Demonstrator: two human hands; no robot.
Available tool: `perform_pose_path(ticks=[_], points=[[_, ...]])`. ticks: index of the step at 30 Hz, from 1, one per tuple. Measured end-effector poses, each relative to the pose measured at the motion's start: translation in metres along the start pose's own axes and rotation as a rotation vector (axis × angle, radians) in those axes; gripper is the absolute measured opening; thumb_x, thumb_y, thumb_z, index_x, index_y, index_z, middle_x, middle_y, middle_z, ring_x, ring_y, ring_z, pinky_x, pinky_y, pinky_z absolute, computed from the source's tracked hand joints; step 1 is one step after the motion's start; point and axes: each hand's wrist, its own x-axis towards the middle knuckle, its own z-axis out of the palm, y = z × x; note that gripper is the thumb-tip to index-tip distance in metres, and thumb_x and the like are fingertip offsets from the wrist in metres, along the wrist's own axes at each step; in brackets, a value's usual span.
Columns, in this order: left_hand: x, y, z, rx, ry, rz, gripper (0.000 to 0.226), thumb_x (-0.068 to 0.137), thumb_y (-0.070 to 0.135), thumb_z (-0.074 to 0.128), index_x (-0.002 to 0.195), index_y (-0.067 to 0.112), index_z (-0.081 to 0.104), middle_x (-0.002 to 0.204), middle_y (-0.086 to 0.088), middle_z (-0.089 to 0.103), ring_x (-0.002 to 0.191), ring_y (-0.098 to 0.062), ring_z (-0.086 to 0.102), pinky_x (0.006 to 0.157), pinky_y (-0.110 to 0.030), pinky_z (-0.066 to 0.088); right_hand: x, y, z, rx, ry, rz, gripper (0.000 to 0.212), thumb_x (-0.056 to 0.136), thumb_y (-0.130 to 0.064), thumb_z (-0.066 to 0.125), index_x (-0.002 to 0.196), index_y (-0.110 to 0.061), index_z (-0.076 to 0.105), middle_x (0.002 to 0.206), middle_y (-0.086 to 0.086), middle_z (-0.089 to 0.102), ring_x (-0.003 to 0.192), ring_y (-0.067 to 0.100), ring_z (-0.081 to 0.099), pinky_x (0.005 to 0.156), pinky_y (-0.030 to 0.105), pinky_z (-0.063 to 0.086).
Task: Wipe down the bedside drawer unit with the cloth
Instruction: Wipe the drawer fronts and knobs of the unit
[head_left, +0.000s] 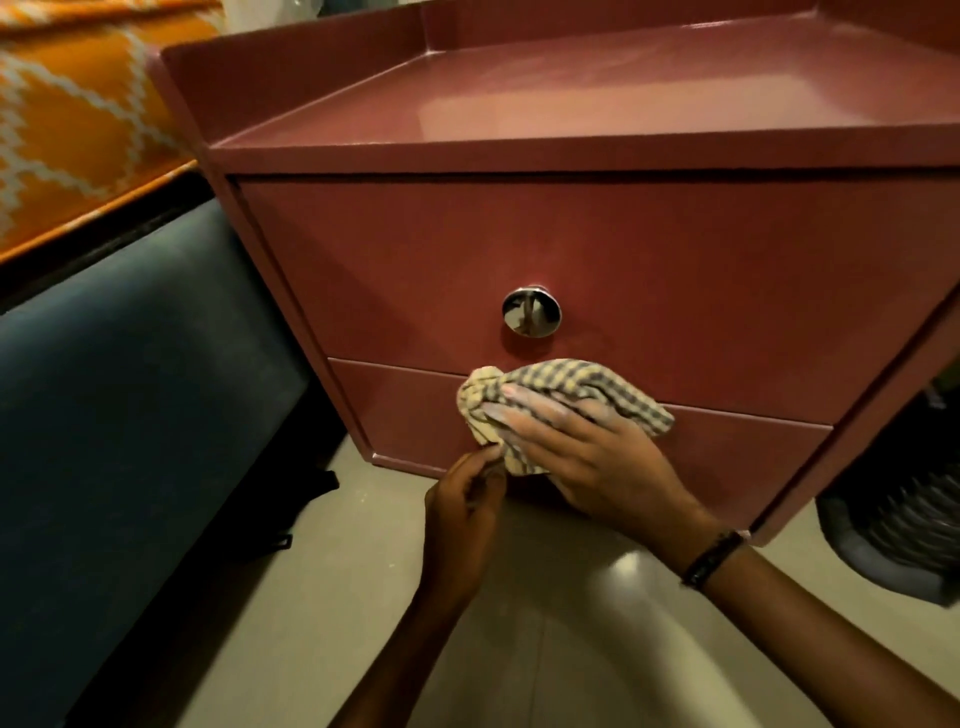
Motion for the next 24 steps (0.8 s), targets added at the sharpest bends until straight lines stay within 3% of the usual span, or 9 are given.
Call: perform_pose_path(ticks=[4,9,12,14,16,19,24], points=[[-0.002,-0.005,-0.002,-0.001,-0.010,-0.057,0.025,0.092,0.004,0.057,0.112,0.016,0.066,0.109,0.007,0.065,0.092,0.018,0.058,0.081,0.001,0.040,0.010,0.005,-0.002,0.003,-0.077,-0.077,0.050,0.088,-0.017,0.034,0.135,-0.016,0.051,0.148,-0.001,0.043,0.137,0.016,0.027,0.101,0.031,0.027],[0.000,0.002,-0.001,-0.055,-0.026,-0.006,0.024,0.091,0.007,0.056,0.105,0.022,0.069,0.106,0.012,0.069,0.100,0.008,0.062,0.083,-0.006,0.045,-0.042,0.014,-0.011,0.025,-0.082,0.041,0.052,0.088,-0.014,0.041,0.140,-0.018,0.042,0.150,-0.002,0.037,0.138,0.016,0.030,0.090,0.031,0.032],[-0.001,0.006,-0.002,-0.066,-0.059,0.015,0.029,0.087,0.016,0.052,0.110,0.017,0.070,0.110,0.011,0.070,0.104,0.003,0.063,0.085,-0.009,0.046,-0.082,0.016,-0.013,-0.012,-0.124,0.078,0.046,0.096,-0.015,0.035,0.140,-0.018,0.044,0.157,-0.003,0.021,0.147,0.018,0.011,0.087,0.033,0.032],[0.000,0.006,-0.005,-0.054,-0.079,0.017,0.030,0.087,0.013,0.052,0.111,0.020,0.068,0.111,0.013,0.068,0.105,0.004,0.062,0.085,-0.009,0.046,-0.092,0.015,-0.011,-0.015,-0.161,0.096,0.044,0.102,-0.017,0.023,0.140,-0.018,0.045,0.157,-0.003,0.021,0.148,0.016,0.004,0.087,0.033,0.032],[0.000,0.005,-0.009,-0.043,-0.105,0.021,0.031,0.091,0.003,0.053,0.112,0.022,0.066,0.112,0.013,0.068,0.105,0.004,0.062,0.085,-0.009,0.046,-0.087,0.013,-0.009,-0.017,-0.174,0.091,0.046,0.100,-0.016,0.025,0.143,-0.018,0.041,0.155,-0.003,0.028,0.148,0.018,0.008,0.089,0.034,0.033],[0.002,0.003,-0.011,-0.026,-0.123,0.027,0.034,0.091,-0.003,0.053,0.113,0.019,0.067,0.112,0.010,0.068,0.105,0.004,0.062,0.083,-0.009,0.046,-0.058,0.011,-0.005,-0.007,-0.118,0.082,0.050,0.098,-0.011,0.025,0.146,-0.017,0.037,0.149,-0.001,0.041,0.138,0.016,0.031,0.091,0.032,0.033],[0.001,0.001,-0.008,-0.030,-0.093,0.047,0.033,0.090,-0.003,0.053,0.113,0.017,0.067,0.110,0.008,0.068,0.105,0.001,0.062,0.084,-0.009,0.047,-0.006,0.013,-0.005,-0.020,-0.055,0.004,0.052,0.097,-0.013,0.014,0.142,-0.017,0.041,0.150,-0.001,0.038,0.136,0.016,0.029,0.095,0.032,0.030]])
